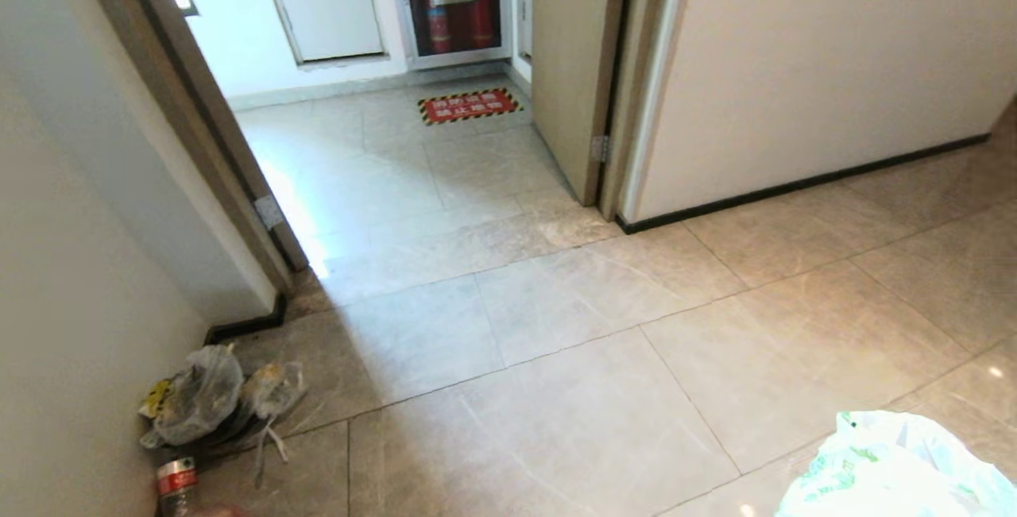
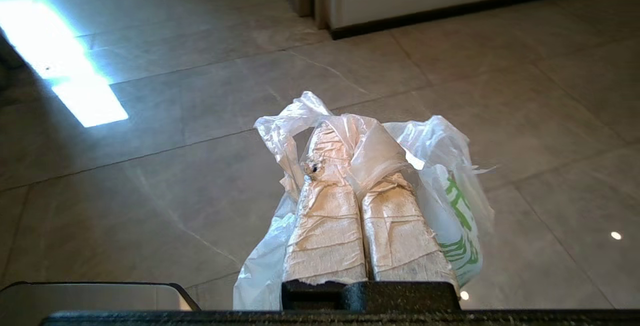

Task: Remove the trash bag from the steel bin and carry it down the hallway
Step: Put the trash bag at the door

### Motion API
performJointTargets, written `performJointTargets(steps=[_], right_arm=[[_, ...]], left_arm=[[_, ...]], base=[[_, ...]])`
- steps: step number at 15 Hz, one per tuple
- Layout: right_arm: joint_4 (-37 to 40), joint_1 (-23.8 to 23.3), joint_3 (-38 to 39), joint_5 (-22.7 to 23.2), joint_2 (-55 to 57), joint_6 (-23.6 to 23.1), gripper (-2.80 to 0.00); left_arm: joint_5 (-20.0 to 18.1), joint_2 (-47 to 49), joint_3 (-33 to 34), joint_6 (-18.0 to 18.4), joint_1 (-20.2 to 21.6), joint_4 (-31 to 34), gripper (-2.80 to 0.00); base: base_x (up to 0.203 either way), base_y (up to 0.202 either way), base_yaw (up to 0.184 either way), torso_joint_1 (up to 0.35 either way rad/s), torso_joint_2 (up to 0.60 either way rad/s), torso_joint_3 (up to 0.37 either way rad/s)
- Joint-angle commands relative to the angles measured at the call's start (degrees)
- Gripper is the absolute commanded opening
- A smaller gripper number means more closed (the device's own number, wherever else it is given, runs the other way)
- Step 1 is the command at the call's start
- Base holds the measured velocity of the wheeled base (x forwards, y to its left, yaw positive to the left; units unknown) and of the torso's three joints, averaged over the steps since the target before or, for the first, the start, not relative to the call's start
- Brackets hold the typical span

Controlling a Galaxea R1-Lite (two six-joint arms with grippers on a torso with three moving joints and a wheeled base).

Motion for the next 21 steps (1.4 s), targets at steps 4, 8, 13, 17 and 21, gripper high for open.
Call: performJointTargets(steps=[4, 8, 13, 17, 21], right_arm=[[-0.02, 0.05, 0.00, 0.02, 0.06, 0.01, -2.80], [-0.02, -0.02, 0.00, 0.02, 0.06, 0.01, -2.80], [-0.02, 0.06, 0.00, -0.02, 0.06, 0.19, -2.80], [-0.02, 0.06, 0.00, 0.02, 0.06, 0.01, -2.80], [0.07, -0.02, 0.00, 0.02, 0.06, -0.08, -2.80]], left_arm=[[0.02, 0.00, 0.00, 0.04, 0.00, 0.01, -2.80], [0.02, 0.00, 0.00, 0.04, 0.00, 0.01, -2.80], [0.02, 0.00, 0.00, 0.04, 0.00, 0.01, -2.80], [0.02, 0.00, 0.00, -0.04, 0.00, 0.01, -2.80], [0.02, 0.00, 0.00, -0.13, 0.00, 0.01, -2.80]], base=[[0.001, 0.010, -0.170, 0.003, 0.00, 0.001], [-0.001, 0.010, -0.170, 0.002, 0.00, 0.002], [0.002, 0.009, -0.172, -0.001, 0.00, 0.004], [0.000, 0.007, -0.102, 0.004, 0.00, 0.000], [0.000, 0.000, 0.000, 0.002, 0.00, -0.072]])
